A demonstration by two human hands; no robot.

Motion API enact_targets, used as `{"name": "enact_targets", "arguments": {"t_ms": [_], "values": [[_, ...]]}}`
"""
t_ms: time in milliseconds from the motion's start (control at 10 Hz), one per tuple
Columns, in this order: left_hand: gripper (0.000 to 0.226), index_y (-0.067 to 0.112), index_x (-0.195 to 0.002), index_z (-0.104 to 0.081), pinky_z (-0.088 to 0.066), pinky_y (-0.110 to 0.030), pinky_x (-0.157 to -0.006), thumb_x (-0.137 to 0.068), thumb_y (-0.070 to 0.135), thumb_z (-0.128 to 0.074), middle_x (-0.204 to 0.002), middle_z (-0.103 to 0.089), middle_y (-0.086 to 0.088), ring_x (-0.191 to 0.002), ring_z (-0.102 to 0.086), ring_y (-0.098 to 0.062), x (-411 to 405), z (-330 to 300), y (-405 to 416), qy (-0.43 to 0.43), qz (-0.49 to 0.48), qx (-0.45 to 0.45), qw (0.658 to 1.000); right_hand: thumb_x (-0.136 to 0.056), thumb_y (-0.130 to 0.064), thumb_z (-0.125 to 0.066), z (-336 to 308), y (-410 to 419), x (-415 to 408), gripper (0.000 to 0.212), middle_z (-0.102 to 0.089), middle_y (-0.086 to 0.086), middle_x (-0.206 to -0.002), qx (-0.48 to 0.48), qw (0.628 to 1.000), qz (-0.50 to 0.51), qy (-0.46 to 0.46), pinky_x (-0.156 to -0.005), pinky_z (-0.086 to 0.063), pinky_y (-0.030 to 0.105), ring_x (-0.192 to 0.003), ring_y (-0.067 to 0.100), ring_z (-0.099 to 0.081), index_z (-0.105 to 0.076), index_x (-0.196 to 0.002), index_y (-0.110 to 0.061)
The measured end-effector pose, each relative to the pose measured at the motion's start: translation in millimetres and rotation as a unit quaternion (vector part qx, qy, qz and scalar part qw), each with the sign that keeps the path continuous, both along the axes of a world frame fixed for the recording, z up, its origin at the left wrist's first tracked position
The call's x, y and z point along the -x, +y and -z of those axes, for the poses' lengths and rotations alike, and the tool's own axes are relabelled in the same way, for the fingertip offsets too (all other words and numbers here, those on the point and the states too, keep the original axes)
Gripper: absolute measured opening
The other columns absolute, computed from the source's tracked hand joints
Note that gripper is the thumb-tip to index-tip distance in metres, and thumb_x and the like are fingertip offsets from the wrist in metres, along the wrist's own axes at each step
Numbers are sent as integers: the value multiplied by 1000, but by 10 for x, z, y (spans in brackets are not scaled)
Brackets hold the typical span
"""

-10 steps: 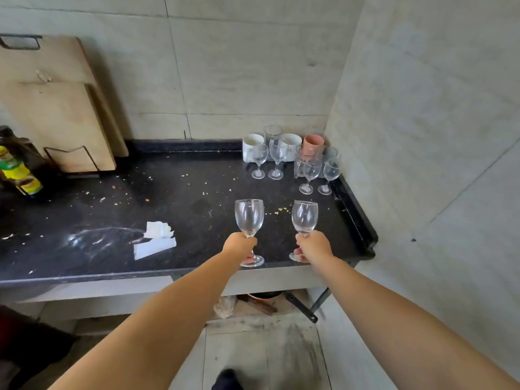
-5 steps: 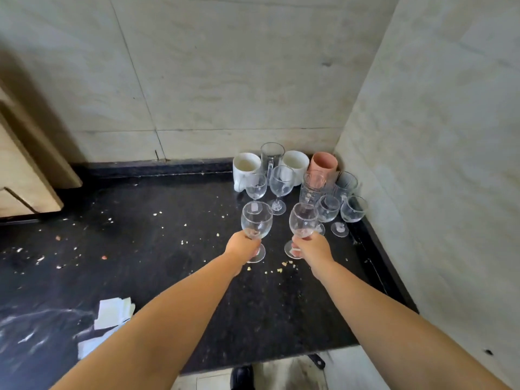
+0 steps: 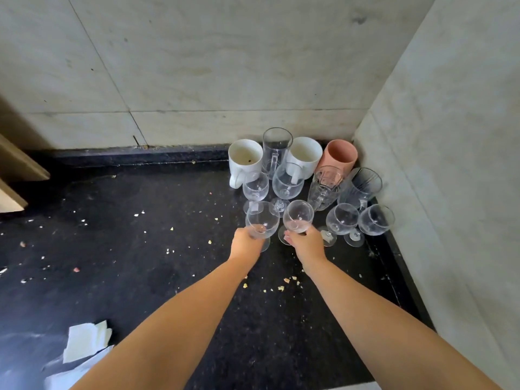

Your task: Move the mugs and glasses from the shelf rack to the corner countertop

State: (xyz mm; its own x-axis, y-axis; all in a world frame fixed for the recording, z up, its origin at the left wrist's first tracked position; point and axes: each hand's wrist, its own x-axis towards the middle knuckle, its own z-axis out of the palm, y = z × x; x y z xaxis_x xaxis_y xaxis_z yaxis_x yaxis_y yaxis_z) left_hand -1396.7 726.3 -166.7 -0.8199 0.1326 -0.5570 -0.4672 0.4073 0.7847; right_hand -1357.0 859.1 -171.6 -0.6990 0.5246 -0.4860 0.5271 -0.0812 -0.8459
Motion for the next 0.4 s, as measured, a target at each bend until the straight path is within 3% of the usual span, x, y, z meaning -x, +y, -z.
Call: {"name": "enact_targets", "arguments": {"t_ms": [100, 200, 400], "values": [[17, 13, -96, -70, -41, -18, -51, -87, 15, -56, -74, -65, 3, -61, -55, -6, 14, 41, 21, -3, -8, 3, 1000, -86, -5, -63, 51, 11, 23, 19, -66, 6, -100, -7, 1000, -12, -11, -94, -52, 35, -99, 24, -67, -59, -97, -20], [16, 11, -94, -70, -42, -19, -54, -88, 17, -56, -74, -66, 2, -63, -56, -8, -7, 100, 12, 0, -9, -5, 1000, -87, -4, -63, 129, 11, 9, 22, -66, 6, -103, 7, 1000, -8, -19, -97, -51, 38, -99, 22, -67, -61, -105, -17], [16, 11, -95, -69, -45, -22, -59, -89, 16, -55, -89, -69, -8, -75, -59, -17, 13, 126, 16, 10, -9, -14, 1000, -86, -5, -63, 147, 0, 13, 27, -66, 7, -105, 4, 1000, -8, -24, -99, -51, 41, -101, 23, -66, -62, -112, -13]]}}
